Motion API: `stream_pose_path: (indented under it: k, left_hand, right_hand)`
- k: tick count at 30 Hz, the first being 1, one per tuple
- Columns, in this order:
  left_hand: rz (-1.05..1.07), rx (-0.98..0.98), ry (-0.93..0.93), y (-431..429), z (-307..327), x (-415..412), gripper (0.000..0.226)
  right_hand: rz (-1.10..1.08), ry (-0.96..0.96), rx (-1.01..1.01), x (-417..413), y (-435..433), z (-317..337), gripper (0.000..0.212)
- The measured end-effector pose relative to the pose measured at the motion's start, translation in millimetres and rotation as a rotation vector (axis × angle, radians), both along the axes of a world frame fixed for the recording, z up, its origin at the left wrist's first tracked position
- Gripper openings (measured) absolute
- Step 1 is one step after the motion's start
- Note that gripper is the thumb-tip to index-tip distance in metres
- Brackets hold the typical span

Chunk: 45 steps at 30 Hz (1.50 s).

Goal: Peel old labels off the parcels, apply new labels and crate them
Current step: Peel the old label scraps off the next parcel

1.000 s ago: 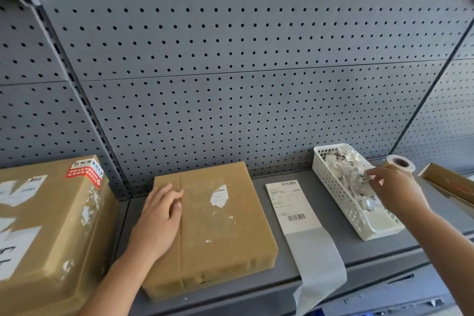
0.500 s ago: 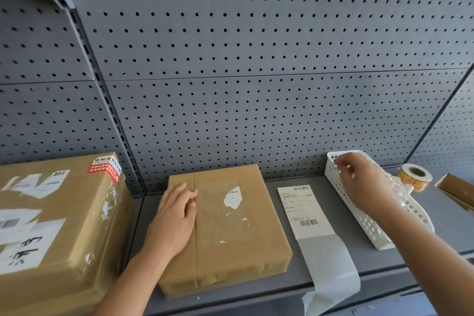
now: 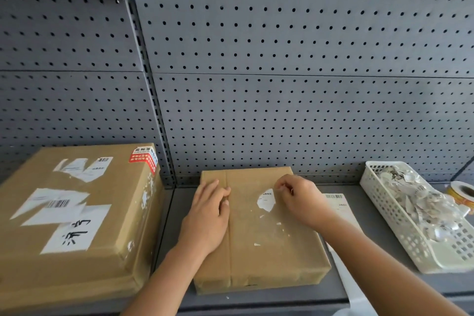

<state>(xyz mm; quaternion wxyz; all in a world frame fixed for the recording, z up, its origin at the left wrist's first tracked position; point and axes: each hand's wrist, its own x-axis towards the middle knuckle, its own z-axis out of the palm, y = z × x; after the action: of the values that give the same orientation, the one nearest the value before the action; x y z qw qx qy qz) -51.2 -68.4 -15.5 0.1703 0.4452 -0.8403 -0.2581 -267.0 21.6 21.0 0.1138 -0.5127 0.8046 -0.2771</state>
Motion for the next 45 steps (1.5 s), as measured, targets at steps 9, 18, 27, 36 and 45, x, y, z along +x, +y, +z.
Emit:
stream_pose_path:
  k: [9, 18, 27, 36, 45]
  left_hand:
    - [-0.007, -0.002, 0.002, -1, 0, 1, 0.036]
    - [-0.01, -0.013, -0.004, -1, 0, 3, 0.035]
    - [-0.009, -0.02, 0.006, -2, -2, 2, 0.035]
    - [-0.012, -0.024, 0.005, -2, -2, 3, 0.036]
    - [-0.009, -0.026, -0.008, -2, -1, 2, 0.037]
  right_hand:
    - [-0.116, 0.124, 0.082, 10, -20, -15, 0.024]
    - [-0.087, 0.048, 0.106, 8, -20, -17, 0.025]
    - [-0.094, 0.114, 0.05, 15, -19, -18, 0.02]
    - [-0.068, 0.215, 0.105, 10, -24, -12, 0.012]
    - [0.119, 0.559, 0.392, 12, -44, 8, 0.008]
